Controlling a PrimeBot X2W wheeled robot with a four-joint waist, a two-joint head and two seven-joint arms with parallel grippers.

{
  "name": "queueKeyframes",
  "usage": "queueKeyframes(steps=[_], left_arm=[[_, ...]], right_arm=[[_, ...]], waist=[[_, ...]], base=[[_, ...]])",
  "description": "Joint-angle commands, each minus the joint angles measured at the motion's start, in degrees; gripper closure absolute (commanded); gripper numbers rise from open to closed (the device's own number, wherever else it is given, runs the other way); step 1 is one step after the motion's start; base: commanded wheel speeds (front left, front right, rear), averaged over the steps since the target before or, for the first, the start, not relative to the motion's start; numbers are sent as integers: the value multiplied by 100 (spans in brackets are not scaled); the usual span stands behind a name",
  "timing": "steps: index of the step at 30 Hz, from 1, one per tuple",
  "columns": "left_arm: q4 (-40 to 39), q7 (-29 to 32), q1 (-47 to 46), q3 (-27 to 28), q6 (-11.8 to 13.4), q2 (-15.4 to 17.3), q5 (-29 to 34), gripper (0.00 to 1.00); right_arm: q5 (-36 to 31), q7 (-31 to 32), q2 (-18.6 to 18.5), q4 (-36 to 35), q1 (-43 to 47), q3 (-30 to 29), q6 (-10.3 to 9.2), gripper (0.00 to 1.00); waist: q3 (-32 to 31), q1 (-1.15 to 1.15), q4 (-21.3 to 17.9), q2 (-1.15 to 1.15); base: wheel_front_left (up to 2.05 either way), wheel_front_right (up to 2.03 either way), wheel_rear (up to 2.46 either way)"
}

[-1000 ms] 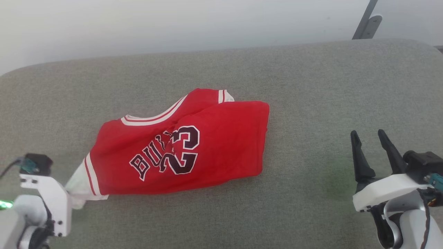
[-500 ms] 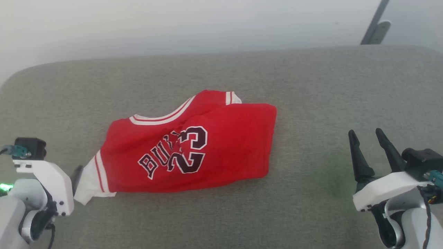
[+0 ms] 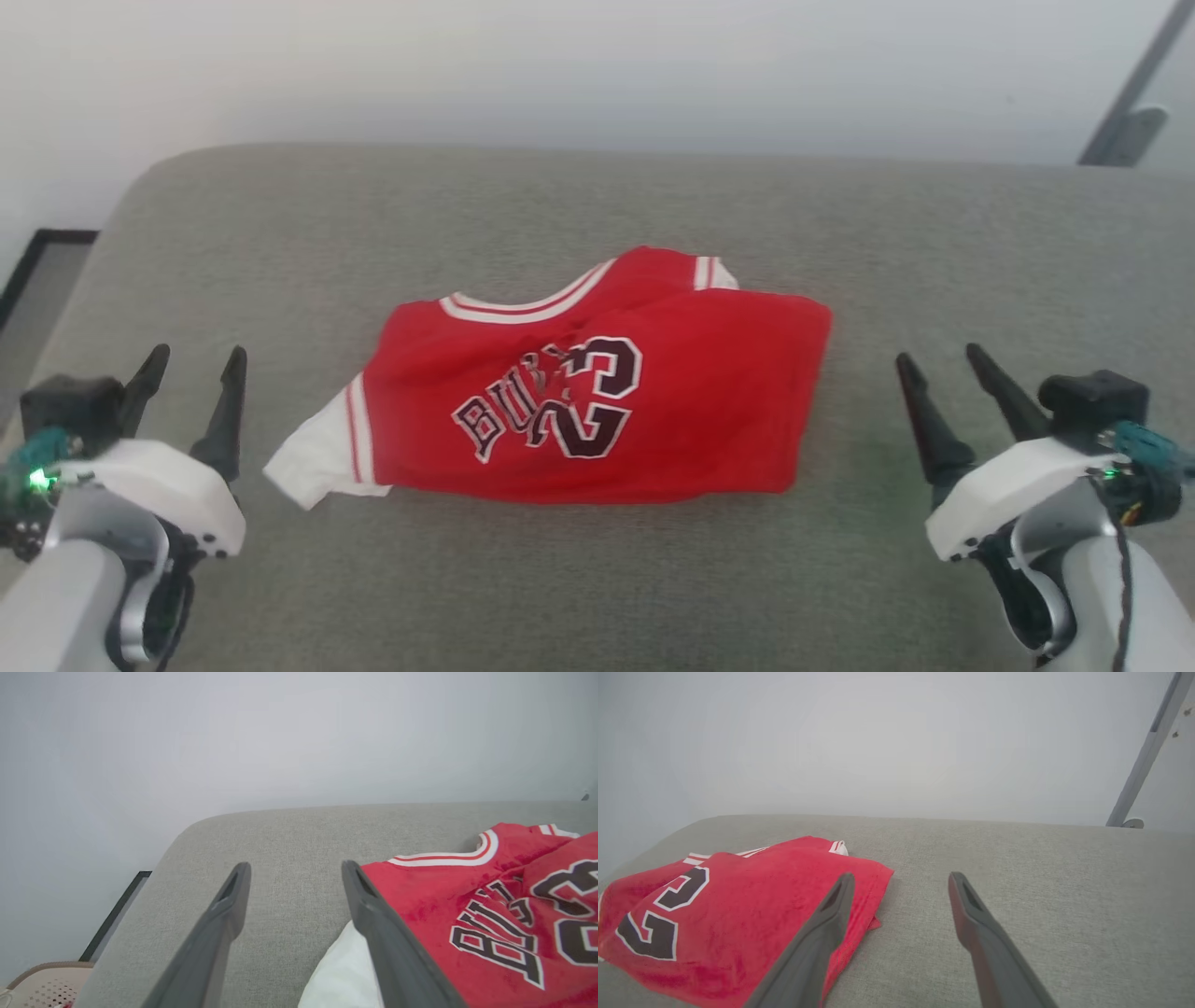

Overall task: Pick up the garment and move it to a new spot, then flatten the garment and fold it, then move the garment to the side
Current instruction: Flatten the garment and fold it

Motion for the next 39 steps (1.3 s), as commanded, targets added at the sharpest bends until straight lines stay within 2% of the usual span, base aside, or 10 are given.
queueKeyframes(steps=[1, 7, 16, 22, 28, 29, 31, 39], left_arm=[[-43, -176, 129, 44, 57, -51, 42, 0], [-120, -630, 471, 183, 144, -285, -49, 0], [-189, -836, 624, 474, 35, -738, 86, 0], [-382, -838, 695, 965, -147, -1187, 471, 0], [-318, -840, 736, 1349, -407, -1556, 699, 0], [-293, -840, 729, 1428, -463, -1628, 738, 0], [-255, -840, 718, 1589, -568, -1736, 809, 0], [-101, -841, 874, 2200, -919, -2000, 1166, 0]], right_arm=[[32, 77, -31, 36, -91, 82, 2, 0], [254, 639, -200, 284, -318, 494, 2, 0], [445, 1866, -462, 764, -760, 924, 2, 0], [372, 2539, -542, 1210, -1072, 1154, 2, 0], [376, 2862, -445, 1637, -1272, 1339, 2, 0], [356, 2876, -447, 1680, -1298, 1401, 2, 18], [335, 2836, -461, 1703, -1353, 1549, 2, 100], [588, 2761, -578, 1363, -1339, 1888, 2, 100]], waist=[[-26, 0, 174, 0], [10, 0, 582, 0], [210, 0, 1174, 0], [358, 0, 1394, 0], [427, 0, 1465, 0], [432, 0, 1470, 0], [427, 0, 1462, 0], [262, 0, 1231, 0]], base=[[0, 0, 0], [0, 0, 0], [0, 0, 0], [0, 0, 0], [0, 0, 0], [0, 0, 0], [0, 0, 0], [0, 0, 0]])
